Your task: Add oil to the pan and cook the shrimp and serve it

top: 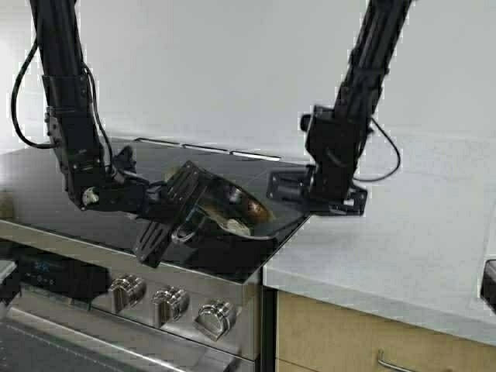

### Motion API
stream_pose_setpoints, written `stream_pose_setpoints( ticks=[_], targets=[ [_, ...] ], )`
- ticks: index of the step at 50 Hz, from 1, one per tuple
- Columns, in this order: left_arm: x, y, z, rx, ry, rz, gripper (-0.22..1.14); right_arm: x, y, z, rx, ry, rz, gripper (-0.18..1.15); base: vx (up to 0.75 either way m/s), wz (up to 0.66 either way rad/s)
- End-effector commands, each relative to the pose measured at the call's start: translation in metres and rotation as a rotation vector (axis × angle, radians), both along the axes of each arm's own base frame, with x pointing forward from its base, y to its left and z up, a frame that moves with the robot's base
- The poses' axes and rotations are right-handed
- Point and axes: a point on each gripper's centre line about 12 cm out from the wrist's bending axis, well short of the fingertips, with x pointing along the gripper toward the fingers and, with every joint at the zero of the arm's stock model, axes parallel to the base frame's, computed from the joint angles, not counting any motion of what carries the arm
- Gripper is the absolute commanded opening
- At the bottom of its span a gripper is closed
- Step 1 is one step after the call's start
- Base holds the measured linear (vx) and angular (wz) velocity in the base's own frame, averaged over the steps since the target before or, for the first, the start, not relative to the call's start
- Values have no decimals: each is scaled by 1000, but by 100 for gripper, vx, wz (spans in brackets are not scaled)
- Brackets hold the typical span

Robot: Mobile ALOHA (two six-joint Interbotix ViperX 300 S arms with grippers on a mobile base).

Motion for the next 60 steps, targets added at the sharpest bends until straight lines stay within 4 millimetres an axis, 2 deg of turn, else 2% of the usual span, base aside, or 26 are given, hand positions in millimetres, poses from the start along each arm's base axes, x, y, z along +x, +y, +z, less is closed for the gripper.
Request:
stream_pose_setpoints(
  ticks=[1,7,26,60],
  targets=[
    [11,-13,29,-43,-97,-39,4,-11,3,-22,-3,76,54,9,0,0],
    [10,-15,26,-51,-80,-56,4,-14,9,-30,11,103,104,9,0,0],
    [11,-17,24,-57,-70,-67,4,-4,34,-19,38,81,159,9,0,0],
    [10,-16,17,-52,-55,-62,4,15,48,68,126,-41,158,9,0,0]
  ],
)
